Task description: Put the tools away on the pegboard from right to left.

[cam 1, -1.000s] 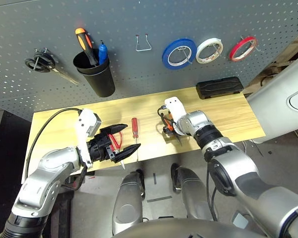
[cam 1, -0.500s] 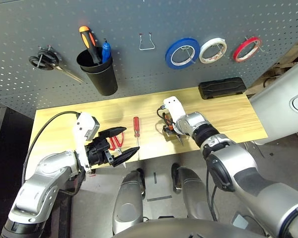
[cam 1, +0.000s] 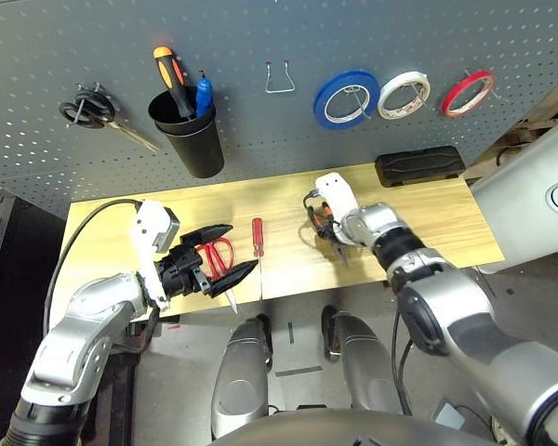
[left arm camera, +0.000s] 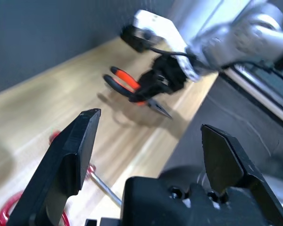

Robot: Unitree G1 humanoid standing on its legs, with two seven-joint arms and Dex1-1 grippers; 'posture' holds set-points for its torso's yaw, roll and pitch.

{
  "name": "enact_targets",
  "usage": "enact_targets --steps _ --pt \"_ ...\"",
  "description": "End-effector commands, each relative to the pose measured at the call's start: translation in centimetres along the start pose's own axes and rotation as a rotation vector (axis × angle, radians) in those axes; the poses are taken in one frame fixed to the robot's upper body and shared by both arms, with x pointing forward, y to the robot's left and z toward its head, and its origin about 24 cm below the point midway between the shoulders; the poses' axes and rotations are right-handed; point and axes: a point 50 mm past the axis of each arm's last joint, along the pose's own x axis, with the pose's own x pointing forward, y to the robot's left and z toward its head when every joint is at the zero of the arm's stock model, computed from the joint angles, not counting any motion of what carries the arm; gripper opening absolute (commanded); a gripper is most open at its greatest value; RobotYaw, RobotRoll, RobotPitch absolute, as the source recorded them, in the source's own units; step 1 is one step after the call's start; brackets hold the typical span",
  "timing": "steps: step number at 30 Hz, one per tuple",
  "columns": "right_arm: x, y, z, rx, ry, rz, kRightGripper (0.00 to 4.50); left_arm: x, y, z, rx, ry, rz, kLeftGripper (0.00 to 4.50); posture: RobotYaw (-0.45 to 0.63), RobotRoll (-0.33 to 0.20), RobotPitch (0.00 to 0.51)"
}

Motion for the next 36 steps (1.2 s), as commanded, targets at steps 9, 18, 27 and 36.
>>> enact_targets --steps 9,18,27,36 --pt "-8.9 0.7 2.7 -0.276 -0.369 0.224 2.44 -2.0 2.1 4.5 -0.021 -0.138 0.015 4.5 0.06 0.0 0.094" --pt "-12.9 0.9 5.7 -0.315 -0.481 0.35 2.44 -2.9 2.9 9.6 0.053 -0.192 -0.015 4.5 0.06 0.0 0.083" --pt "-15.6 1.0 10.3 -0.307 -0.772 0.37 2.44 -3.5 3.9 10.3 0.088 -0.145 0.014 4.5 0.05 0.0 0.074" --pt "-16.6 2.7 14.9 -0.373 -1.092 0.297 2.44 -5.1 4.5 9.5 0.091 -0.116 0.098 4.5 0.06 0.0 0.079"
